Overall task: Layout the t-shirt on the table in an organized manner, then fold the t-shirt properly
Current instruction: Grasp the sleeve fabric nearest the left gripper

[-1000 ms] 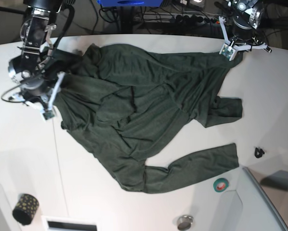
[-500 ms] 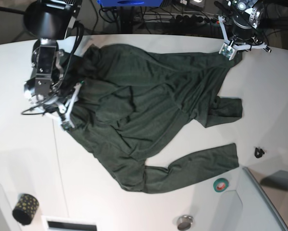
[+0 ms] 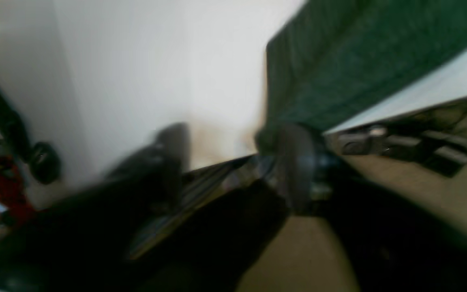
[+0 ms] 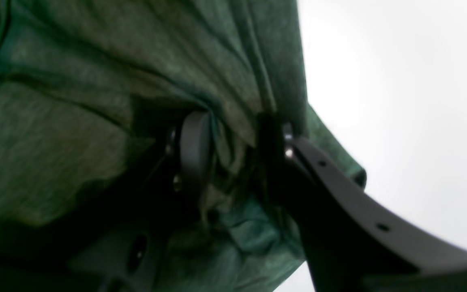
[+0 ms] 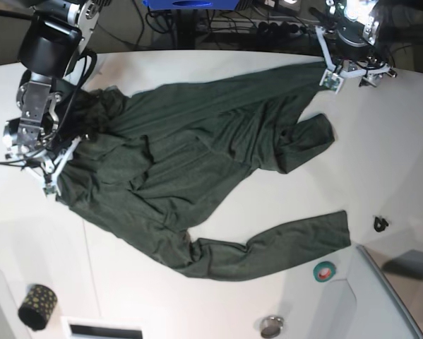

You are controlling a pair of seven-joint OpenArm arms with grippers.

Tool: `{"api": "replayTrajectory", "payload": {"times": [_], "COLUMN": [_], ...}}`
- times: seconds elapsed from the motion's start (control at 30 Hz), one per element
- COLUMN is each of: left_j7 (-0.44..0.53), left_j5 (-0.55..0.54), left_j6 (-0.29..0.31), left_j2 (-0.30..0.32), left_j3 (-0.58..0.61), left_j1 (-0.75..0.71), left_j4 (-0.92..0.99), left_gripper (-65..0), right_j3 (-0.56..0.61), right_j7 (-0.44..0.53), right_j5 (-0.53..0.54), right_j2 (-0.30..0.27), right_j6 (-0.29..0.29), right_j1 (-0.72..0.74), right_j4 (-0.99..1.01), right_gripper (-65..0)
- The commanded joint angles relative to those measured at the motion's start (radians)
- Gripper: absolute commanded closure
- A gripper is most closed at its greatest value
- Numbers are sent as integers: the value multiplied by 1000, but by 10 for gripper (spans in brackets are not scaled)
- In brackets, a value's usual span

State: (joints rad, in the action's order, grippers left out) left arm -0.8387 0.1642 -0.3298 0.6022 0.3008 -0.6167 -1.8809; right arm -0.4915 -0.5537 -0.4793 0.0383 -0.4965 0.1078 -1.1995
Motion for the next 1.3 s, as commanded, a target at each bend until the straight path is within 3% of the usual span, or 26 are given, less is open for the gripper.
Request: {"api": "replayTrajectory", "payload": {"times": [0.0,0.07,0.1,0.33,0.4,0.47,0.53,0.63,0.7,0.77,0.83,0.93,1.13,1.27], "left_j7": [6,6,6,11,35,120,213,309,315,310,310,312,310,310], "left_j5": [19,19,19,16,1,-61,-190,-449,-618,-768,-865,-866,-854,-854], "left_j6": [-12,-12,-12,-12,-10,1,91,303,406,498,579,611,670,671], "left_j2": [15,9,8,-6,-60,-109,-135,-155,-189,-216,-239,-270,-301,-314], "left_j3": [-18,-22,-25,-56,-127,-225,-306,-409,-473,-544,-605,-659,-679,-674], "left_j1": [-7,-15,-21,-52,-48,-50,-48,-33,14,53,93,146,237,300], "left_j4": [-36,-62,-70,-70,-69,-65,-59,-35,5,88,182,278,392,475], "left_gripper": [-532,-638,-650,-650,-650,-650,-648,-485,-421,-441,-502,-556,-556,-556], "right_j3": [6,7,7,9,9,9,9,9,9,9,9,9,9,9], "right_j7": [4,4,4,4,4,4,4,4,4,4,4,4,4,4], "right_j5": [-8,-8,-8,-8,-8,-8,-8,-8,-8,-8,-8,-8,-8,-8], "right_j2": [-4,10,16,24,25,41,62,82,82,82,81,76,76,76], "right_j6": [3,3,2,-4,-49,-109,-155,-184,-187,-187,-187,-189,-189,-189], "right_j1": [2,-12,-15,-56,-66,-79,-93,-113,-113,-115,-124,-135,-135,-135], "right_j4": [-39,-84,-101,-190,-211,-236,-270,-305,-303,-302,-302,-305,-300,-300], "right_gripper": [-209,-209,-209,-209,-209,-209,-209,-209,-209,-209,-209,-209,-209,-209]}}
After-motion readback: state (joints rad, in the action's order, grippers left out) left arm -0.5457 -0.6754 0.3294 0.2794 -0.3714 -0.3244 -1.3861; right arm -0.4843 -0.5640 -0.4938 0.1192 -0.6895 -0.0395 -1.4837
